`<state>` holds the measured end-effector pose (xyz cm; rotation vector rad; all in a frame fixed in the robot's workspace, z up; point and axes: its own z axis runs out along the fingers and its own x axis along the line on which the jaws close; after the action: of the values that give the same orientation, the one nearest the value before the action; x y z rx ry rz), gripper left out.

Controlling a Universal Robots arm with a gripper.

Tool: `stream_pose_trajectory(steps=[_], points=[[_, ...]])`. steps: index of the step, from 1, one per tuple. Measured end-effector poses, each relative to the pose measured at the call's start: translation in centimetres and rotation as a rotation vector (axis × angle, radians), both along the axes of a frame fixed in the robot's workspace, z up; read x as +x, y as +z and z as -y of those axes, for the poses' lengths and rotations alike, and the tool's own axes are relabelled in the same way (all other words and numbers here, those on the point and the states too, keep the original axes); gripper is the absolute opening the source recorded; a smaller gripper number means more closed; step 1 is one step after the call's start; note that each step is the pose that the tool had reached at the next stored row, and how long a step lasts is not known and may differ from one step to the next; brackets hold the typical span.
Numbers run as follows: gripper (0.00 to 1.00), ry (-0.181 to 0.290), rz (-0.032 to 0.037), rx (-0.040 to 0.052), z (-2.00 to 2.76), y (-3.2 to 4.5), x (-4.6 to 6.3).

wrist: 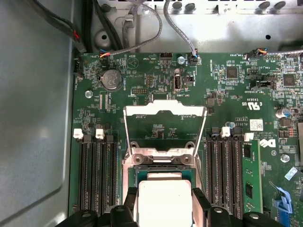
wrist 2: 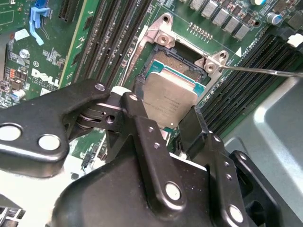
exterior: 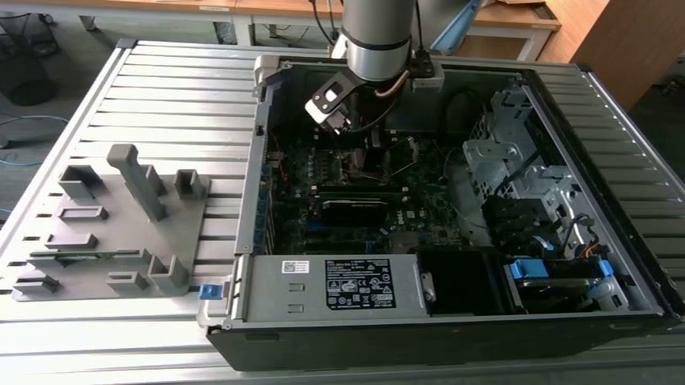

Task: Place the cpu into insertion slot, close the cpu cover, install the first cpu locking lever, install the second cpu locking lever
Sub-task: 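Place the cpu into insertion slot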

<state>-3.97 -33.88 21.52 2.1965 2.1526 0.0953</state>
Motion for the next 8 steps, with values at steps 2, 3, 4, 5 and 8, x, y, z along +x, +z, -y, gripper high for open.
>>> stream_pose_trajectory(steps=[2, 3, 4, 5, 8], points=[[0.54, 0.001, -0.0002, -0.0005, 0.01, -0.02, -0.08], [0.54, 0.001, -0.0004, -0.0006, 0.01, -0.03, -0.08], [0.54, 0.001, -0.0003, -0.0005, 0.01, -0.05, -0.08], [0.54, 0.001, -0.0002, -0.0004, 0.03, -0.09, -0.08], [0.54, 0.001, -0.0002, -0.0003, 0.07, -0.15, -0.08]])
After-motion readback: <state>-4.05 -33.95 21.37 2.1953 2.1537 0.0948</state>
